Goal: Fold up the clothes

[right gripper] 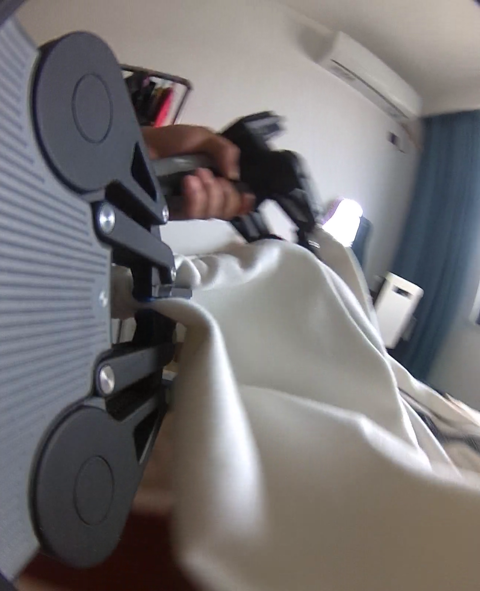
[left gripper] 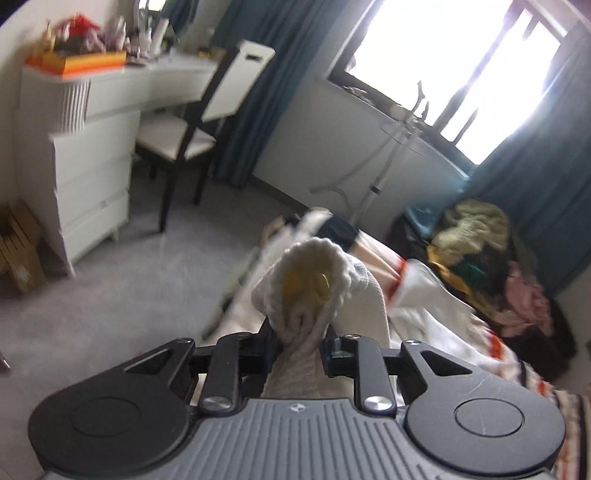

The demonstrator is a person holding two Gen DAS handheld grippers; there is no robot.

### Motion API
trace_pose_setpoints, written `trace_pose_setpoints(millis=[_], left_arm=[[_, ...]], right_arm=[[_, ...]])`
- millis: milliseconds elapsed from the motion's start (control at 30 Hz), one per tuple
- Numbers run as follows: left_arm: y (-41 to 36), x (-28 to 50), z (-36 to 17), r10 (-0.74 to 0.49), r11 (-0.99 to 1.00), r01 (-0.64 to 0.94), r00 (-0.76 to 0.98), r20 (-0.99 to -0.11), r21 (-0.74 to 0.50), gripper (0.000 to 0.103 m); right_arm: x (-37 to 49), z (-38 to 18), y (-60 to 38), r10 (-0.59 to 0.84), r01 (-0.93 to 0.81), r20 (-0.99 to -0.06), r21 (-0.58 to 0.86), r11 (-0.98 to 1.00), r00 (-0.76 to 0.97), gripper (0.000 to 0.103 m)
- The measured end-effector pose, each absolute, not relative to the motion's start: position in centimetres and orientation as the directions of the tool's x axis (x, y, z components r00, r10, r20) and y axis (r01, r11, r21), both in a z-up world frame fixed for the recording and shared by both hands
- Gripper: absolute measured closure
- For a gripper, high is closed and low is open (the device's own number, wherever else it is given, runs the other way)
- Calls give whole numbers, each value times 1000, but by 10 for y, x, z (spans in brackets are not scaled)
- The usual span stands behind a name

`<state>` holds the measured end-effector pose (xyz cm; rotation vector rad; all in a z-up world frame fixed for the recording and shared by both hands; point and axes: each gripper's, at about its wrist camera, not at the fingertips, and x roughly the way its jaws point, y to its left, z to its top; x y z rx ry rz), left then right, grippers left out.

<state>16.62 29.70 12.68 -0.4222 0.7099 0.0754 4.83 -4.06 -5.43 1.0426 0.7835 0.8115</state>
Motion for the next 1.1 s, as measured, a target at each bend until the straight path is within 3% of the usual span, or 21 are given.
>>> trace_pose_setpoints(millis=[167,233,367,500,600,733,767,833,867,933,1100], left_arm=[[319,245,99,29,943,-259,689,-724,-208,79],[326,272,75,61,946,-280,648,-760,-163,88],[330,298,30,39,945,-281,607,-794,-168,88],[324,298,19,54,957,-258,605,-795,-131,85],[319,286,23,61,962,-249,592,-804,-110,77],[304,253,44,69,971,-223,605,-793,-86,53],[297,245,51,79,974,-214,614,-785,-70,45],[278,224,68,82,979,-196,636,-767,-57,43],[267,213,75,72,982,-181,650,-757,-61,39],[243,189,88,54,987,-149,679,-732,-65,30],[163,127,113,9,998,-45,752,-660,-38,29]], right_arm=[[105,-68,12,888,-211,-203,927,310,412,97],[121,-83,22,890,-184,-237,927,328,390,96],[128,-88,21,894,-172,-279,919,354,349,96],[126,-81,13,896,-173,-313,909,379,315,94],[125,-76,7,895,-174,-338,901,397,289,93],[118,-65,-6,886,-189,-374,882,431,275,91],[110,-58,-15,875,-205,-385,869,451,295,83],[94,-42,-32,851,-235,-405,839,491,334,39],[86,-35,-41,839,-249,-414,823,511,354,32],[70,-19,-58,813,-275,-429,789,550,394,30],[31,20,-101,742,-329,-454,692,643,493,30]])
